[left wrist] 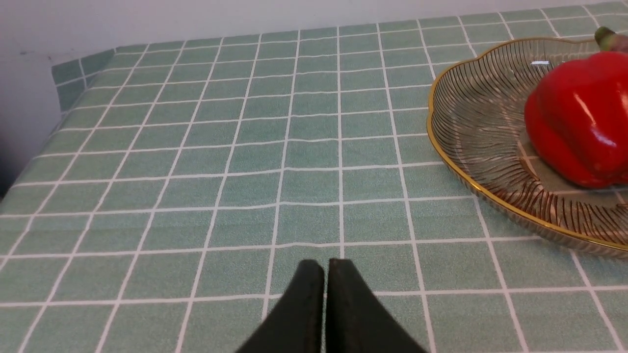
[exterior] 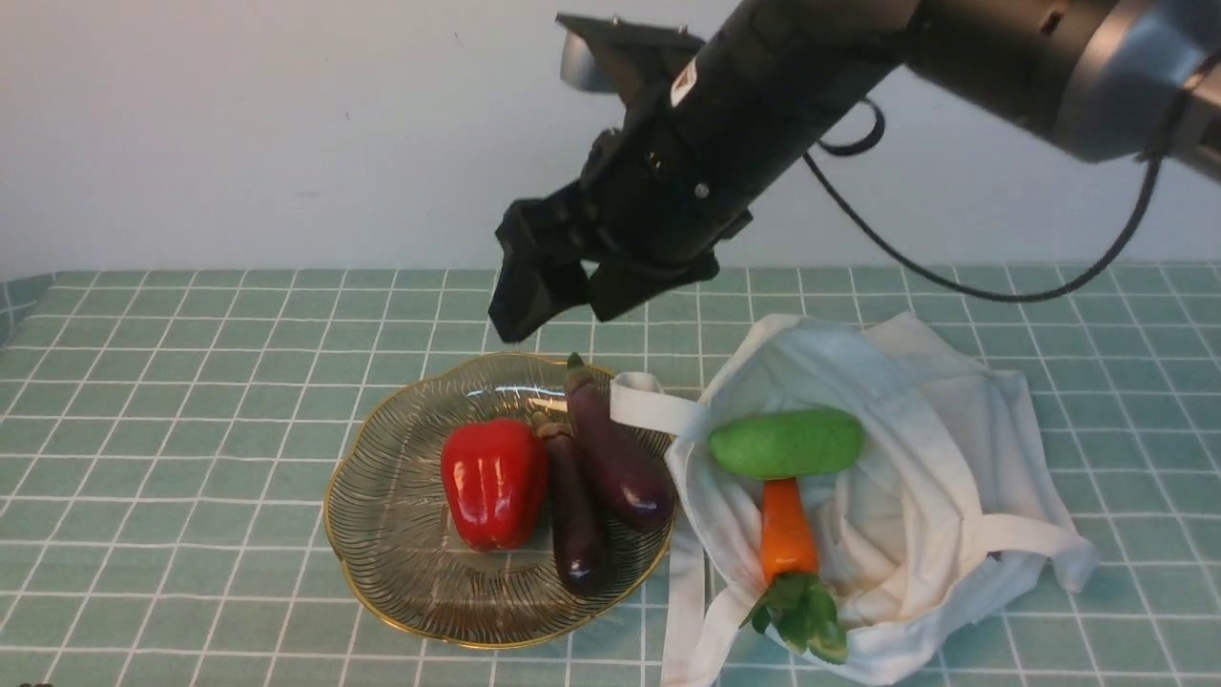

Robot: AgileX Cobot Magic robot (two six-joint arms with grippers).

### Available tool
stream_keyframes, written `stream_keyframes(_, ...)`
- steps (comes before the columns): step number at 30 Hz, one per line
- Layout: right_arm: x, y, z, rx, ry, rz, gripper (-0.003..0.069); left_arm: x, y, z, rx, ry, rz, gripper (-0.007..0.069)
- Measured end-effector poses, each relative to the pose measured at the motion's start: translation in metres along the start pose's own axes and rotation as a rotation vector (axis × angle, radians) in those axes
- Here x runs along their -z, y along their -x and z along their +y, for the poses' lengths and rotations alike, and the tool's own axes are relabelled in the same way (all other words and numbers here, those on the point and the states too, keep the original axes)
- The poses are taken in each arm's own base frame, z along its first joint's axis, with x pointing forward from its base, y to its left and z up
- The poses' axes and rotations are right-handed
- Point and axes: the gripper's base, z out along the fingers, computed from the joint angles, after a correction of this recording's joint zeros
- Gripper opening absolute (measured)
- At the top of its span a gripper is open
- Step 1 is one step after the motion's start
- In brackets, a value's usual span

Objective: Take vegetables from cloth bag on blue coffee tablecloth place on plate.

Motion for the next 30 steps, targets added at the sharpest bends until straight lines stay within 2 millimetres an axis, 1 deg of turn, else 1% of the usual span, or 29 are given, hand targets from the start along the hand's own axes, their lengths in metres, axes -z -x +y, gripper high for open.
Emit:
stream_keyframes(1, 0.018, -0.001, 0.006, 0.018, -0.007, -0.033, 0.0425, 0.0, 0.0, 0.0, 0.0, 0.0, 0.0, -0.0005)
stream_keyframes(2, 0.018, -0.001, 0.006, 0.019, -0.009, -0.031, 0.0415, 0.0, 0.0, 0.0, 0.0, 0.0, 0.0, -0.0005)
stream_keyframes(3, 0.037, -0.002, 0.013, 0.037, -0.014, -0.068, 0.0355, 0.0, 0.0, 0.0, 0.0, 0.0, 0.0, -0.0005)
stream_keyframes(4, 0.068, -0.005, 0.022, 0.072, -0.033, -0.132, 0.0272, 0.0, 0.0, 0.0, 0.0, 0.0, 0.0, -0.0005)
stream_keyframes(5, 0.079, -0.007, 0.025, 0.085, -0.043, -0.154, 0.023, 0.0, 0.0, 0.0, 0.0, 0.0, 0.0, -0.0005)
stream_keyframes(6, 0.101, -0.012, 0.032, 0.108, -0.059, -0.198, 0.0172, 0.0, 0.0, 0.0, 0.0, 0.0, 0.0, -0.0005)
stream_keyframes(7, 0.104, -0.013, 0.032, 0.114, -0.067, -0.204, 0.0162, 0.0, 0.0, 0.0, 0.0, 0.0, 0.0, -0.0005)
stream_keyframes(8, 0.134, -0.021, 0.04, 0.141, -0.097, -0.265, 0.0095, 0.0, 0.0, 0.0, 0.0, 0.0, 0.0, -0.0005)
stream_keyframes(9, 0.152, -0.027, 0.045, 0.152, -0.117, -0.303, 0.0057, 0.0, 0.0, 0.0, 0.0, 0.0, 0.0, -0.0005)
stream_keyframes(10, 0.16, -0.03, 0.047, 0.157, -0.121, -0.319, 0.0044, 0.0, 0.0, 0.0, 0.0, 0.0, 0.0, -0.0005)
stream_keyframes(11, 0.181, -0.039, 0.051, 0.168, -0.15, -0.367, 0.0016, 0.0, 0.0, 0.0, 0.0, 0.0, 0.0, -0.0005)
stream_keyframes(12, 0.204, -0.053, 0.055, 0.18, -0.187, -0.415, 0.0001, 0.0, 0.0, 0.0, 0.0, 0.0, 0.0, -0.0005)
stream_keyframes(13, 0.215, -0.062, 0.056, 0.186, -0.211, -0.436, -0.0006, 0.0, 0.0, 0.0, 0.0, 0.0, 0.0, -0.0005)
stream_keyframes(14, 0.216, -0.065, 0.055, 0.186, -0.225, -0.434, -0.0007, 0.0, 0.0, 0.0, 0.0, 0.0, 0.0, -0.0005)
stream_keyframes(15, 0.239, -0.092, 0.055, 0.194, -0.283, -0.471, -0.0013, 0.0, 0.0, 0.0, 0.0, 0.0, 0.0, -0.0005)
stream_keyframes(16, 0.241, -0.095, 0.055, 0.194, -0.289, -0.473, -0.0013, 0.0, 0.0, 0.0, 0.0, 0.0, 0.0, -0.0005)
stream_keyframes(17, 0.246, -0.107, 0.053, 0.19, -0.313, -0.477, -0.0014, 0.0, 0.0, 0.0, 0.0, 0.0, 0.0, -0.0005)
stream_keyframes(18, 0.252, -0.135, 0.048, 0.181, -0.363, -0.473, -0.0014, 0.0, 0.0, 0.0, 0.0, 0.0, 0.0, -0.0005)
stream_keyframes(19, 0.252, -0.142, 0.047, 0.179, -0.363, -0.469, -0.0014, 0.0, 0.0, 0.0, 0.0, 0.0, 0.0, -0.0005)
stream_keyframes(20, 0.251, -0.155, 0.043, 0.174, -0.376, -0.471, -0.0014, 0.0, 0.0, 0.0, 0.0, 0.0, 0.0, -0.0005)
stream_keyframes(21, 0.239, -0.18, 0.035, 0.171, -0.379, -0.506, -0.0015, 0.0, 0.0, 0.0, 0.0, 0.0, 0.0, -0.0005)
stream_keyframes(22, 0.238, -0.193, 0.033, 0.177, -0.372, -0.556, -0.0015, 0.0, 0.0, 0.0, 0.0, 0.0, 0.0, -0.0005)
stream_keyframes(24, 0.218, -0.215, 0.024, 0.195, -0.351, -0.662, -0.0015, 0.0, 0.0, 0.0, 0.0, 0.0, 0.0, -0.0005)
stream_keyframes(25, 0.209, -0.222, 0.02, 0.209, -0.343, -0.72, -0.0015, 0.0, 0.0, 0.0, 0.0, 0.0, 0.0, -0.0005)
stream_keyframes(26, 0.202, -0.227, 0.017, 0.209, -0.342, -0.717, -0.0015, 0.0, 0.0, 0.0, 0.0, 0.0, 0.0, -0.0005)
stream_keyframes(27, 0.18, -0.238, 0.007, 0.229, -0.33, -0.791, -0.0015, 0.0, 0.0, 0.0, 0.0, 0.0, 0.0, -0.0005)
stream_keyframes(29, 0.15, -0.253, -0.006, 0.241, -0.322, -0.825, -0.0015, 0.0, 0.0, 0.0, 0.0, 0.0, 0.0, -0.0005)
stream_keyframes(30, 0.143, -0.256, -0.009, 0.248, -0.316, -0.853, -0.0015, 0.0, 0.0, 0.0, 0.0, 0.0, 0.0, -0.0005)
